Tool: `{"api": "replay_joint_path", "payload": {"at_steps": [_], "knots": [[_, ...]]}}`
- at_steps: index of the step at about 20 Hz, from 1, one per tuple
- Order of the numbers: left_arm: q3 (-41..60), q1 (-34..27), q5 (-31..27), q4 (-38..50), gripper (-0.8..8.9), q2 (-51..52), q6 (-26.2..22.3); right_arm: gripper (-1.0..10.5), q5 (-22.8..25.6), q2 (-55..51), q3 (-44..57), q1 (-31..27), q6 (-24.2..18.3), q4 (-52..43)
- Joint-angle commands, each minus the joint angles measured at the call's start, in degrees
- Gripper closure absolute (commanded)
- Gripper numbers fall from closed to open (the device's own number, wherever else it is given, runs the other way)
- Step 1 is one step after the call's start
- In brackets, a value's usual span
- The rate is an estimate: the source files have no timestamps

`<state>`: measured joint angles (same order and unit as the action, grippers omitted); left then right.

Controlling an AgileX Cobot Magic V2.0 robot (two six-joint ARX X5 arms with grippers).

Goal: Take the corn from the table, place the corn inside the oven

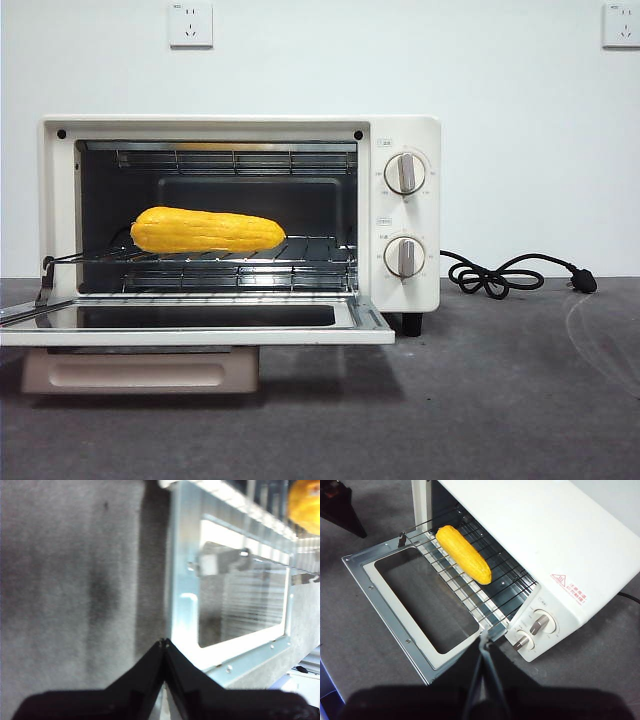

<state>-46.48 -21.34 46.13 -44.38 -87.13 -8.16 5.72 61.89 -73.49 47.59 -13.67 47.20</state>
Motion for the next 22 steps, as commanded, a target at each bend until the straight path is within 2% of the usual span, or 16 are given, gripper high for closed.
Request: {"api": "replay_joint_path", "payload": {"at_steps": [1,4,8,13,16,22], "knots": [[0.55,0.81,0.11,0.83,8.22,-2.01,-1.07,9.6,-0.37,0.2,0.02,-0.02,0.57,0.96],[0.55,2.1,-0.17,1.18,8.22,-4.44,-1.09,9.6,-3.34,0.22,0.02,-0.04,-0.02,2.34],[0.55,4.59,-6.08,1.46,8.22,-6.58,-1.07,9.6,-8.11,0.22,0.02,-0.04,-0.55,3.32],[0.55,6.58,-5.9,2.34,8.22,-7.61,-1.07,9.6,-10.4,0.22,0.02,-0.04,-1.49,6.01],[0.55,7.19,-3.58,2.99,8.22,-7.61,-1.11,9.6,-10.43,0.22,0.02,-0.04,-1.49,7.13],[0.55,7.56,4.7,2.67,8.22,-7.61,-1.09,9.6,-10.25,0.22,0.02,-0.04,-1.46,7.28]]}}
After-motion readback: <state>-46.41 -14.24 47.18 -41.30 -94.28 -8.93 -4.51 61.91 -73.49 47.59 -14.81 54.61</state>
